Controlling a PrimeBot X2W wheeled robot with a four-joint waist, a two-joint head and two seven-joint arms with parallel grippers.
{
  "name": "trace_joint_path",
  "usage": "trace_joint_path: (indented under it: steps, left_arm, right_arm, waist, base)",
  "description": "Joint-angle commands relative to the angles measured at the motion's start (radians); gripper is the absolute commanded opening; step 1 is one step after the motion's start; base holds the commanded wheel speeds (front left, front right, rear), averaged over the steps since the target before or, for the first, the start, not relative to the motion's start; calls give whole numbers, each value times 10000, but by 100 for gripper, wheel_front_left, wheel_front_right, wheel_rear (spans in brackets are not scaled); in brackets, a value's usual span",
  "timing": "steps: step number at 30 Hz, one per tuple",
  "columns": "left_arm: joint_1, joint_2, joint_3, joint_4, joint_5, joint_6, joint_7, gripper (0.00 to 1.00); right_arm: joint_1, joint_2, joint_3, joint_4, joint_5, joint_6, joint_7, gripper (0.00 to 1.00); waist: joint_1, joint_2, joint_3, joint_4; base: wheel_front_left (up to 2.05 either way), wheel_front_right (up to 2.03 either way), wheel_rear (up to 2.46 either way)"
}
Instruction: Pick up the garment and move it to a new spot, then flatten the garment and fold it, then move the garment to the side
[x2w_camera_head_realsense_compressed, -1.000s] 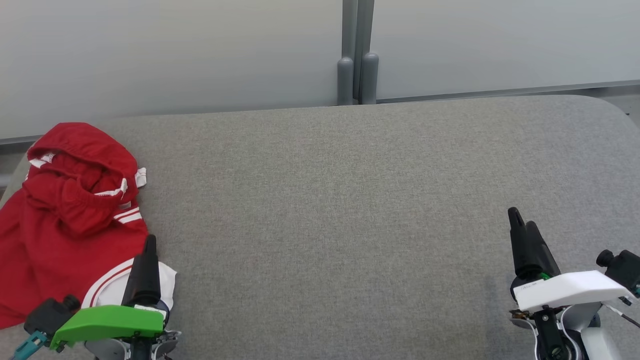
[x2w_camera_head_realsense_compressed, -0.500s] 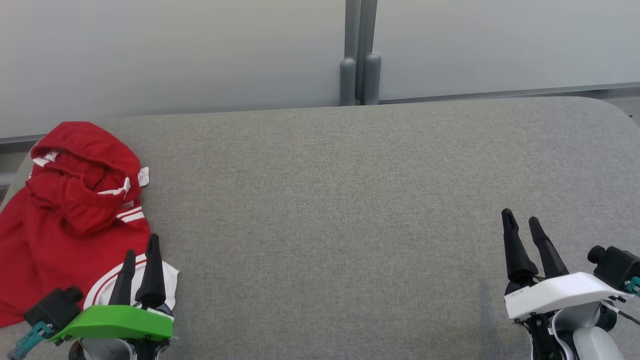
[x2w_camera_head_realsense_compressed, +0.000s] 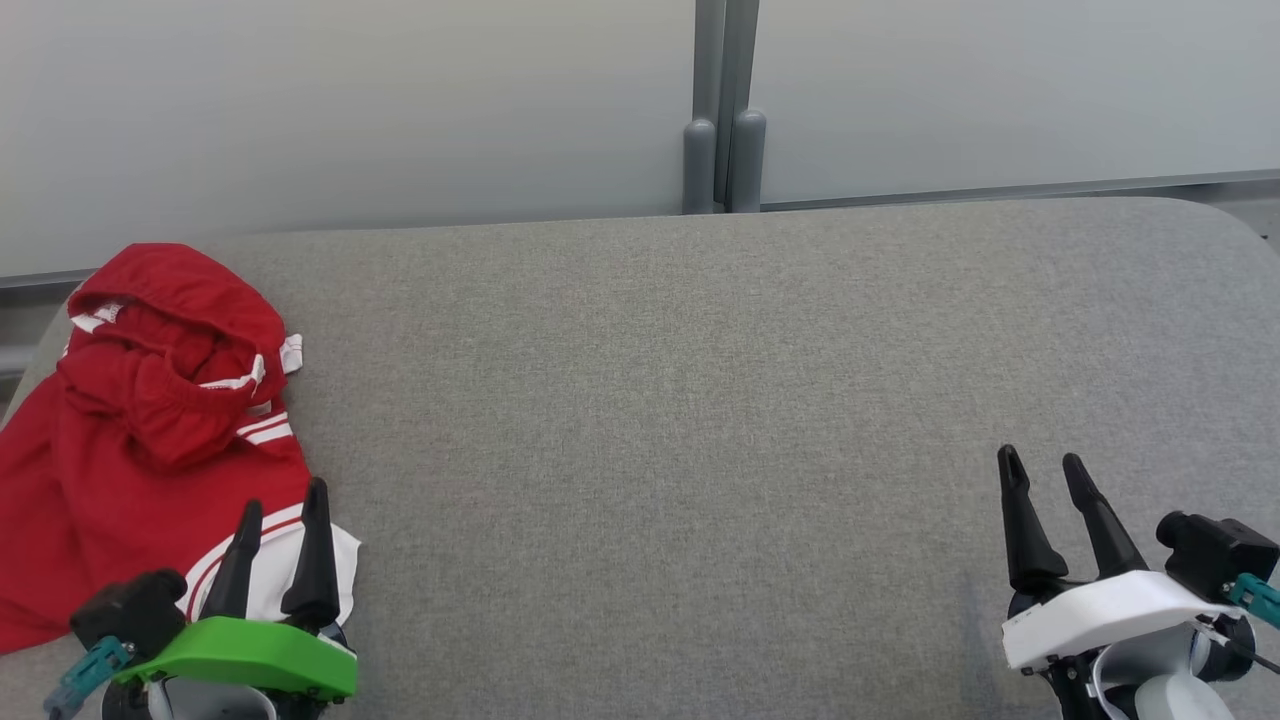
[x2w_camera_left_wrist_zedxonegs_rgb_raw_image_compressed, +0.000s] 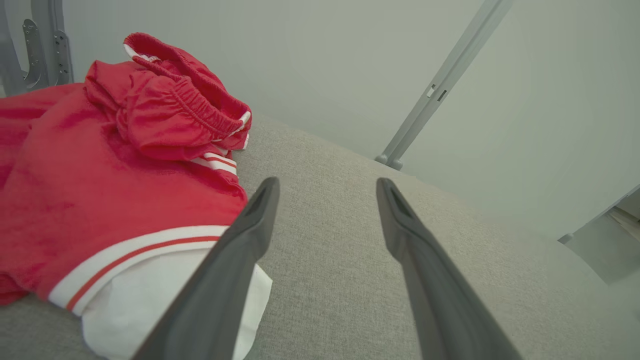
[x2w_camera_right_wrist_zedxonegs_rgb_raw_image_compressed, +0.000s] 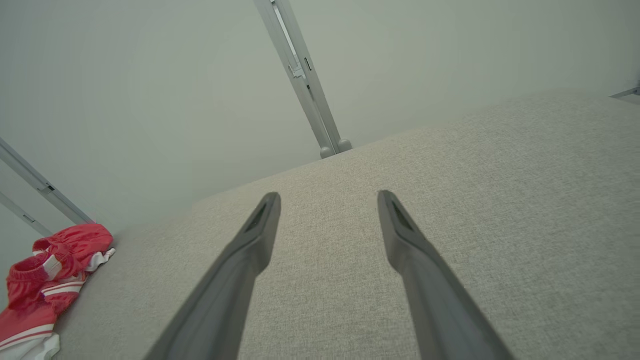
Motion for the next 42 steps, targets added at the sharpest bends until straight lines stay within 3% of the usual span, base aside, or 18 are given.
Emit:
trace_joint_path:
  steps: [1, 17, 42]
  left_arm:
    - [-15, 113, 24, -47, 364, -63, -130, 100]
    - [186, 290, -101, 150, 1882, -61, -535, 100]
    - [349, 510, -380, 871, 3101, -66, -1057, 100]
  right_arm:
    - [76, -90, -27, -11, -420, 4, -124, 100]
    - [238, -162, -118, 60, -1738, 4, -520, 100]
    - [608, -113, -121, 222, -3440, 5, -1047, 100]
  waist:
    - [0, 66, -5, 0]
    - [0, 81, 12, -30]
    - [0, 105, 10, -46]
  base:
    - [0, 0, 0]
    - [0, 0, 0]
    - [0, 0, 0]
